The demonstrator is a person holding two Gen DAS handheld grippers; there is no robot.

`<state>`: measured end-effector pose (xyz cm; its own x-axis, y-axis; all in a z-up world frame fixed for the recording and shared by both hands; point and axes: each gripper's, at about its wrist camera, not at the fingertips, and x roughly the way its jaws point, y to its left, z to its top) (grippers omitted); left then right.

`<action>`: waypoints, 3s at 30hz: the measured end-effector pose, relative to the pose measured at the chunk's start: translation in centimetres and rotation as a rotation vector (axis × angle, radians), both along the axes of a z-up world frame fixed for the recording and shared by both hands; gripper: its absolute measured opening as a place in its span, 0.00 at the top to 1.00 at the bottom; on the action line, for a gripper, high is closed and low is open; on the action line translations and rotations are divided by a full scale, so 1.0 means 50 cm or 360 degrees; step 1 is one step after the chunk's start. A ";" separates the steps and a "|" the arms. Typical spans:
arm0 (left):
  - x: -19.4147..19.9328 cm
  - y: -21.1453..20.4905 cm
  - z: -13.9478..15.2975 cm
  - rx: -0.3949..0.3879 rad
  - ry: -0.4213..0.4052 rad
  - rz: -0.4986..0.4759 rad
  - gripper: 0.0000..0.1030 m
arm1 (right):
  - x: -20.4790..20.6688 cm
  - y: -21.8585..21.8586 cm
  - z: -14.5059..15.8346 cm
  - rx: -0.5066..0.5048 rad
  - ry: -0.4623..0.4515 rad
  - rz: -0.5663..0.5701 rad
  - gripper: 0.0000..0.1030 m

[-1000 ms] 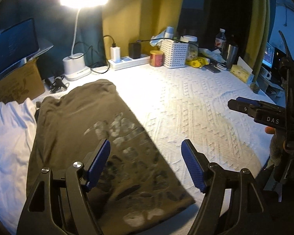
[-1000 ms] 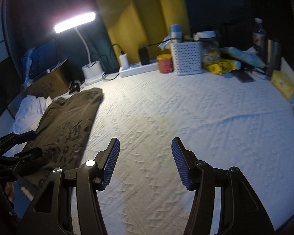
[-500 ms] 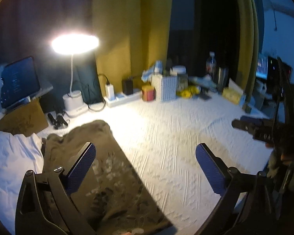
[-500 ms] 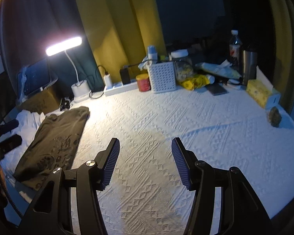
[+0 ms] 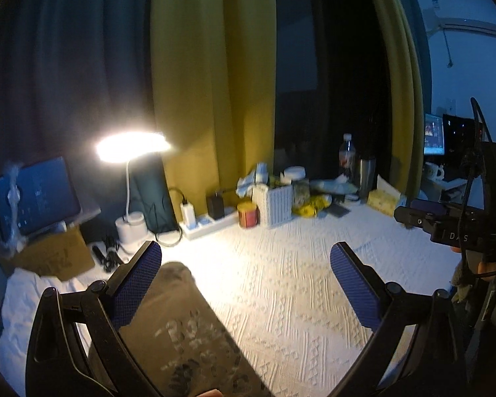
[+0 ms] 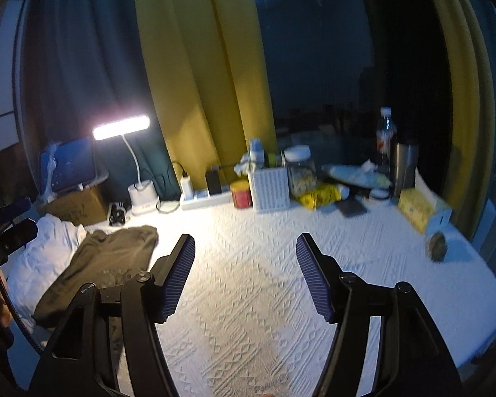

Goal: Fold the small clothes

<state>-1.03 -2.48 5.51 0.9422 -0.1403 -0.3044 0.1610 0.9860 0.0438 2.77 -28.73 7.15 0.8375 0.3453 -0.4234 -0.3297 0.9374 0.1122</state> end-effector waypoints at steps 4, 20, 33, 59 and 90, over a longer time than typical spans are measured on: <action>-0.012 0.000 0.026 -0.0003 -0.0077 0.0006 0.02 | -0.018 0.003 0.037 0.0011 -0.0076 0.0011 0.35; -0.063 0.043 0.111 -0.0017 -0.0283 0.0148 0.02 | -0.081 0.020 0.151 0.0015 -0.0321 0.0017 0.35; -0.125 0.117 0.136 -0.0157 -0.0435 0.0262 0.02 | -0.150 0.065 0.232 -0.0012 -0.0605 0.0015 0.35; -0.109 0.162 0.105 -0.0241 -0.0331 0.0341 0.02 | -0.090 0.132 0.195 -0.0087 -0.0470 0.0126 0.35; -0.083 0.171 0.093 -0.0235 -0.0303 0.0356 0.02 | -0.059 0.139 0.180 -0.0115 -0.0429 0.0129 0.35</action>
